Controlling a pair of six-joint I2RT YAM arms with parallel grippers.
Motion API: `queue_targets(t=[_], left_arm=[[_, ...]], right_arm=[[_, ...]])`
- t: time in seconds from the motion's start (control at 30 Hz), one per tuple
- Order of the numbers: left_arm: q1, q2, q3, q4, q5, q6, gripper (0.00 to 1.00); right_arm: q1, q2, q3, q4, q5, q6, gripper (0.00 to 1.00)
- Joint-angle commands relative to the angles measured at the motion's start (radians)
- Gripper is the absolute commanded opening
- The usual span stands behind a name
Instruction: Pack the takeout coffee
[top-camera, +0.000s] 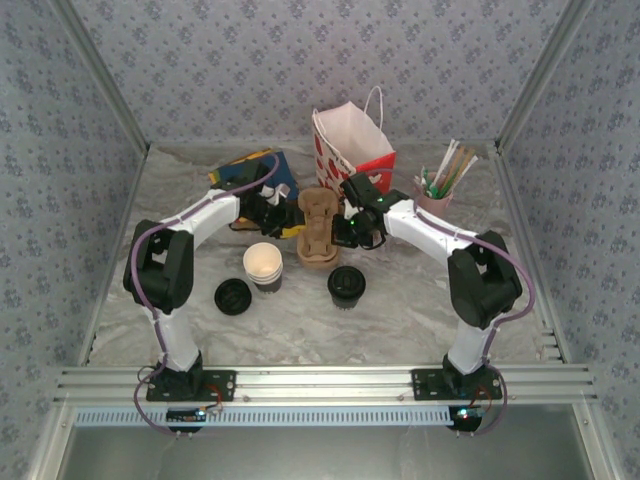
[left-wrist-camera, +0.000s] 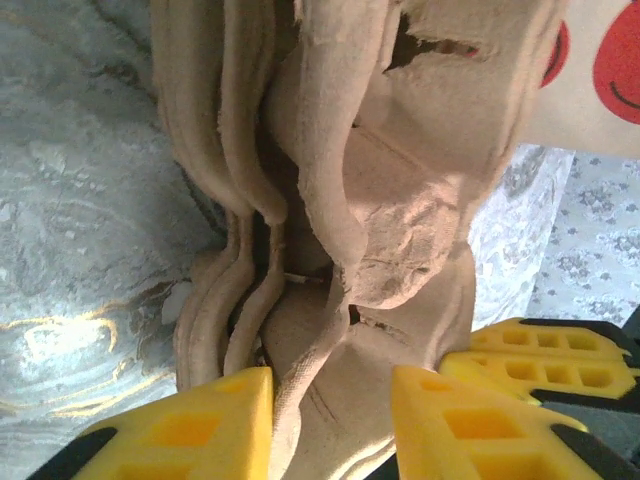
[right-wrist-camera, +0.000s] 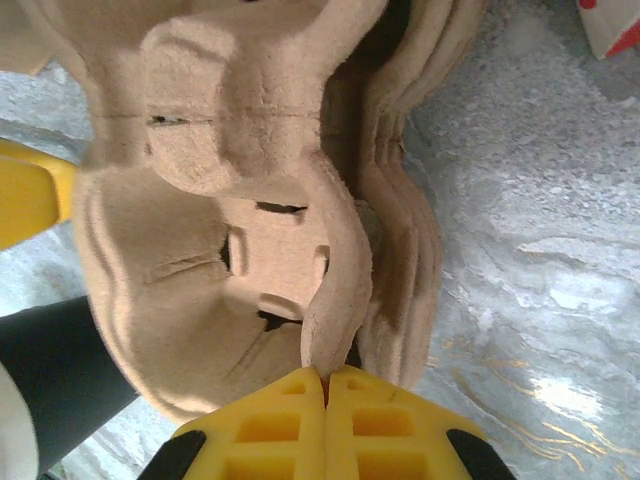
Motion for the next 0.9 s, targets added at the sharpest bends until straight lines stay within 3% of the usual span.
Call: queue_targets(t=[0.0,0.4,0.87], left_arm=[[0.021,-0.038,0.002,-0.054,-0.014,0.023,0.43],[-0.021,-0.010,0.029,-0.143,-0.137,0.093,0.46],[0.024,-0.096,0.094,-0.208,-0.160,0.088,0.46]], right_arm=[[-0.004,-0.045,-0.016,0.051,-0.029,0.020,0.01],[-0.005,-0.050,-0.030,0.071,-0.040,0.021,0.00],[-0.008,-0.126,-0.003,0.075,-0.073,-0.008,0.00]])
